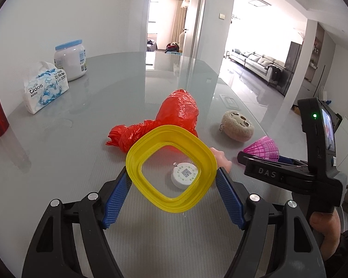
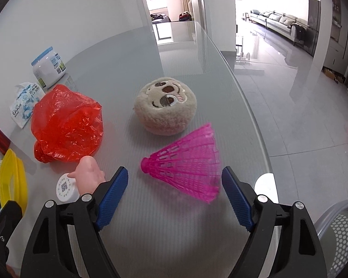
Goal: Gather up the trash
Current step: 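Grasp the yellow plastic lid with the left tool while the right tool grasps the pink shuttlecock, then carry the lid and shuttlecock over the wastebasket and open both tools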
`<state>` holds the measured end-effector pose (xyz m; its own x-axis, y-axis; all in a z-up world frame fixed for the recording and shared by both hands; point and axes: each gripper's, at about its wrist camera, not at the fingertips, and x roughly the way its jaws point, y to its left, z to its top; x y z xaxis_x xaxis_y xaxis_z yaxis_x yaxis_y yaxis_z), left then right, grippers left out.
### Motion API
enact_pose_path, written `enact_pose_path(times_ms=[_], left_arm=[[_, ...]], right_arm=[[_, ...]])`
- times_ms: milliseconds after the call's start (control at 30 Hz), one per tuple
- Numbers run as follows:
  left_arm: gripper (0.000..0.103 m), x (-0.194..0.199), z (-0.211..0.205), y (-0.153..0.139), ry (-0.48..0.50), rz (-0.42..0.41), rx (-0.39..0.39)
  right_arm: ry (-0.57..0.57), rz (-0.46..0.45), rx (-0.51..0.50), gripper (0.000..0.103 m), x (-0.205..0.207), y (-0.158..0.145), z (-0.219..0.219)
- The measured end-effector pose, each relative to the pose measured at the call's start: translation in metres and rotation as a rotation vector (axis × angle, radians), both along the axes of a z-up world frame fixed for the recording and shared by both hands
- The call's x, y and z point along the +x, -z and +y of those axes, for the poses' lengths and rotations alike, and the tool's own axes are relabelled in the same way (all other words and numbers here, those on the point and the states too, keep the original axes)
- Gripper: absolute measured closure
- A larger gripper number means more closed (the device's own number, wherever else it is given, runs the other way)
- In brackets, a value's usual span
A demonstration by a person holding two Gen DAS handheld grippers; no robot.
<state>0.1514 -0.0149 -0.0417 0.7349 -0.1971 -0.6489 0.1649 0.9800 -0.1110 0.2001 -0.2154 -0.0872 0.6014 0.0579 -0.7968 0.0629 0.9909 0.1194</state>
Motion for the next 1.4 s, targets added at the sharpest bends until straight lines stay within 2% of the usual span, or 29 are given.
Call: enact_pose_path(times_ms=[233,400,467,500,667,1000,1400], left_arm=[[0.031,-0.001,0.001,-0.001,-0.003,0.0,-0.002],[0.031,0.0,0.001,-0.001,-0.004,0.003,-0.006],[0.031,0.0,0.001,-0.001,-0.004,0.003,-0.006],[0.031,0.0,0.001,-0.001,-0.005,0.003,-0.006],[0.031,0.0,0.001,0.0,-0.006,0.005,-0.006],[0.031,-0.007,-0.002,-0.001,0.003,-0.014,0.003],[0.031,-0.044,-0.027,-0.009,0.071,-0.036,0.062]], right_arm=[[0.023,0.033,-0.104,0.024,0.015,0.005,0.015],[0.045,0.02,-0.107,0.024,0.018,0.004,0.013],[0.047,0.025,-0.11,0.032,0.018,0.005,0.012],[0.049,0.016,-0.124,0.039,0.017,0.005,0.014],[0.029,-0.004,-0.12,0.043,0.009,0.003,0.018],[0.033,-0.059,-0.066,0.046,-0.034,-0.012,0.011],[0.085,-0.121,-0.038,0.046,-0.12,-0.036,-0.011]])
